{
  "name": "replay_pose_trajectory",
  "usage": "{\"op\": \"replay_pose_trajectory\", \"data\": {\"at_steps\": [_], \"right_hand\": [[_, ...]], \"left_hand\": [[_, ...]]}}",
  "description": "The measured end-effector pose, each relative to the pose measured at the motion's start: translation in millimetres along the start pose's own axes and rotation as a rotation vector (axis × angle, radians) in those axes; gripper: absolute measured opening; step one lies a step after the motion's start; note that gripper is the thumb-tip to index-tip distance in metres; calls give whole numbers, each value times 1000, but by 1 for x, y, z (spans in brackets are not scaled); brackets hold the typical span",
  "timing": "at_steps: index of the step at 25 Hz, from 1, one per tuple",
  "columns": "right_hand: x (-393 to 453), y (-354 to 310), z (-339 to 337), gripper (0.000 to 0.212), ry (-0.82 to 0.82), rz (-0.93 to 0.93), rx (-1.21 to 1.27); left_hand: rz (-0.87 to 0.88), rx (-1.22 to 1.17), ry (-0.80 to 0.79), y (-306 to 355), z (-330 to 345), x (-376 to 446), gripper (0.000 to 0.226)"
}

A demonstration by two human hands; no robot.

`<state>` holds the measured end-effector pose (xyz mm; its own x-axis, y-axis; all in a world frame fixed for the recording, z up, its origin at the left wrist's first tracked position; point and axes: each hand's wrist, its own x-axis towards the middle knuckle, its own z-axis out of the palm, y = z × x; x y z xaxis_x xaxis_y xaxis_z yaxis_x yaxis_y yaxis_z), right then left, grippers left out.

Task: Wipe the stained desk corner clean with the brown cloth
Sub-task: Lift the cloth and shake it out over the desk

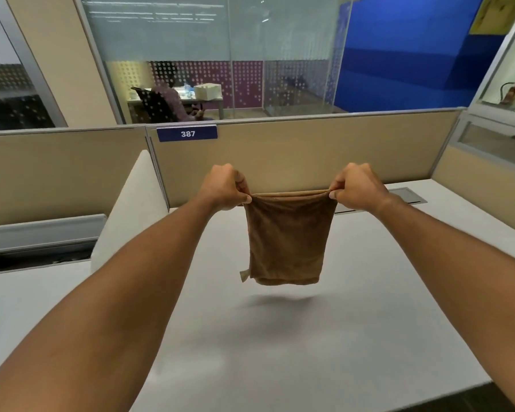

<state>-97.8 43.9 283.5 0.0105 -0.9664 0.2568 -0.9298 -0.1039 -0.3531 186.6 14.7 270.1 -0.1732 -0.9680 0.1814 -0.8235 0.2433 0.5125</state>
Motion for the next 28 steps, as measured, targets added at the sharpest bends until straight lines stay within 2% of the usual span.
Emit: {"op": "replay_pose_trajectory", "data": {"at_steps": [8,15,23,28], "right_hand": [[65,111,-8,9,-56,-63,30],[105,182,-17,11,-99,-131,61],[141,224,-24,7,-195,-164,165],[161,233,27,11,-205,-105,125]], "left_hand": [[-95,32,35,70,69,59,12],[-132,51,56,115,109,93,12],[-141,40,-2,133,119,126,11],[-261,81,-19,111,164,152,9]]}}
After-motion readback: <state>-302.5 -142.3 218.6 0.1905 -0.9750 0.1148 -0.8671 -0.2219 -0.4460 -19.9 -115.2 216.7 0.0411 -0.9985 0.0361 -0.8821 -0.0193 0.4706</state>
